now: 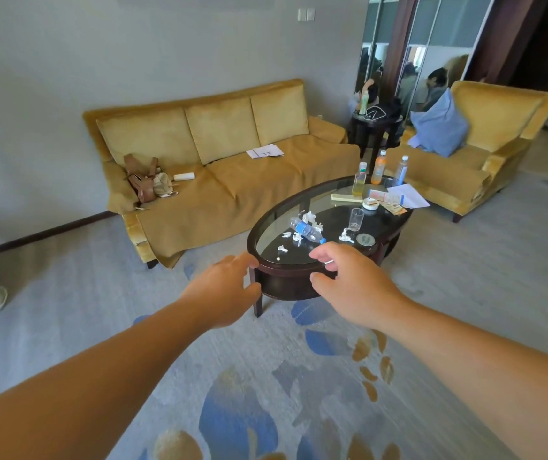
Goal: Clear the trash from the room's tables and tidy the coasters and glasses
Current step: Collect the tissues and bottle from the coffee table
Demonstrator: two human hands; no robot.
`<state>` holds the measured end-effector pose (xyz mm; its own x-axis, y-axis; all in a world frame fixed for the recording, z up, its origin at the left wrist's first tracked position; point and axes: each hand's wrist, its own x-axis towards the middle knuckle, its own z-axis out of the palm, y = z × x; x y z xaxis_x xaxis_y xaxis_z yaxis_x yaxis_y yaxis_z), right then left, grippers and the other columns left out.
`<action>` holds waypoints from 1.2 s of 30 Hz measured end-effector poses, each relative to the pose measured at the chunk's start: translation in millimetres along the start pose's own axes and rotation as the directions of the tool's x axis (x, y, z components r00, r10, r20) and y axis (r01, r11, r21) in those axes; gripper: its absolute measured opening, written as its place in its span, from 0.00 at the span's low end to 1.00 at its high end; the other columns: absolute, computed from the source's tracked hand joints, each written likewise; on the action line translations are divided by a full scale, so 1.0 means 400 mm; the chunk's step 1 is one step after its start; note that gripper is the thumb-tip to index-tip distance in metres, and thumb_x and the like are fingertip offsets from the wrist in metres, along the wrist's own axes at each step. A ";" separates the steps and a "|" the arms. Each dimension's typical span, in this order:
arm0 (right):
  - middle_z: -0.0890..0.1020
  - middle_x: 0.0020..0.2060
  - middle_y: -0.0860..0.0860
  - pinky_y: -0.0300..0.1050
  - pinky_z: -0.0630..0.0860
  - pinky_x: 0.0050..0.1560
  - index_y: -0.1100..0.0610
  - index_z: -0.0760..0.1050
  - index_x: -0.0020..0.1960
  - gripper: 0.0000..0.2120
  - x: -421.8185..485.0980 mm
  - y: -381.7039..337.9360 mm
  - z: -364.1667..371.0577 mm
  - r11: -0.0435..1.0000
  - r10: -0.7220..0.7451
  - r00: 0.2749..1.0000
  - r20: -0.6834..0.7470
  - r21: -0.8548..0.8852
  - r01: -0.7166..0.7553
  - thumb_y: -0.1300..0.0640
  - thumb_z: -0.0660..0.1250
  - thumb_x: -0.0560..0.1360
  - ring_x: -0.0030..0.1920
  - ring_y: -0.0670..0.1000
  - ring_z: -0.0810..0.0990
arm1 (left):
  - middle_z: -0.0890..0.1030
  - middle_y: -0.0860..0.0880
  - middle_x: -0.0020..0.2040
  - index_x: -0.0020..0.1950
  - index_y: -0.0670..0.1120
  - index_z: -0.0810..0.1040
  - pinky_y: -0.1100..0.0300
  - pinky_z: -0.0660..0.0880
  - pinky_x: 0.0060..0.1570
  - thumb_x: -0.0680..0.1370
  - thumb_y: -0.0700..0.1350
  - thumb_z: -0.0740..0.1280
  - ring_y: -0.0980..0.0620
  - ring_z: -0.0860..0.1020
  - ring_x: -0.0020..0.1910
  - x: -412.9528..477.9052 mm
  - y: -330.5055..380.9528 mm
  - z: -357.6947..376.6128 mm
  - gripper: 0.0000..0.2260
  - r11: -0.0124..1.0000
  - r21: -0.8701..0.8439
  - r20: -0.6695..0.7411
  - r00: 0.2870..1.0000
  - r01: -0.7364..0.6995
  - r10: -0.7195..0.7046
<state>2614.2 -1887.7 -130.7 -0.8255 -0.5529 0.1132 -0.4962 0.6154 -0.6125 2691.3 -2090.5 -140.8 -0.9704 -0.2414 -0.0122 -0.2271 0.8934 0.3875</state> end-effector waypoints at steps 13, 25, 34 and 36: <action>0.74 0.61 0.44 0.40 0.69 0.52 0.46 0.71 0.64 0.17 0.401 0.031 0.066 0.994 0.098 0.995 -0.025 -0.035 -0.099 0.50 0.63 0.75 0.58 0.44 0.74 | 0.75 0.49 0.62 0.68 0.53 0.67 0.60 0.72 0.48 0.79 0.52 0.62 0.52 0.75 0.53 0.446 -0.158 -0.044 0.18 0.996 -0.055 0.043 0.996 -0.070 0.072; 0.74 0.61 0.46 0.40 0.69 0.51 0.48 0.71 0.64 0.17 0.626 0.171 0.065 0.988 0.149 0.988 0.032 -0.038 -0.148 0.51 0.63 0.76 0.56 0.45 0.74 | 0.76 0.50 0.62 0.68 0.55 0.68 0.55 0.78 0.52 0.78 0.52 0.63 0.50 0.76 0.54 0.716 -0.169 0.037 0.18 0.995 -0.094 0.111 0.994 -0.011 0.022; 0.75 0.57 0.45 0.40 0.70 0.45 0.46 0.70 0.61 0.15 0.866 0.355 -0.003 0.993 0.121 0.991 0.063 -0.018 -0.120 0.50 0.63 0.75 0.54 0.47 0.76 | 0.75 0.50 0.63 0.68 0.54 0.68 0.59 0.73 0.49 0.78 0.51 0.62 0.51 0.76 0.55 0.955 -0.090 0.075 0.17 0.996 -0.083 0.122 0.992 0.038 -0.028; 0.76 0.56 0.46 0.43 0.73 0.48 0.46 0.71 0.60 0.14 0.910 0.385 -0.015 0.993 0.118 0.990 0.077 -0.025 -0.116 0.50 0.62 0.75 0.53 0.47 0.76 | 0.75 0.50 0.64 0.67 0.54 0.68 0.59 0.74 0.51 0.79 0.52 0.62 0.51 0.76 0.55 0.997 -0.079 0.086 0.17 0.996 -0.074 0.120 0.992 0.044 -0.035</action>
<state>2236.0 -1990.8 -179.0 -0.8552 -0.5179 -0.0202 -0.4034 0.6896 -0.6014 2308.7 -2201.9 -189.9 -0.9646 -0.2256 -0.1365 -0.2633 0.8512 0.4540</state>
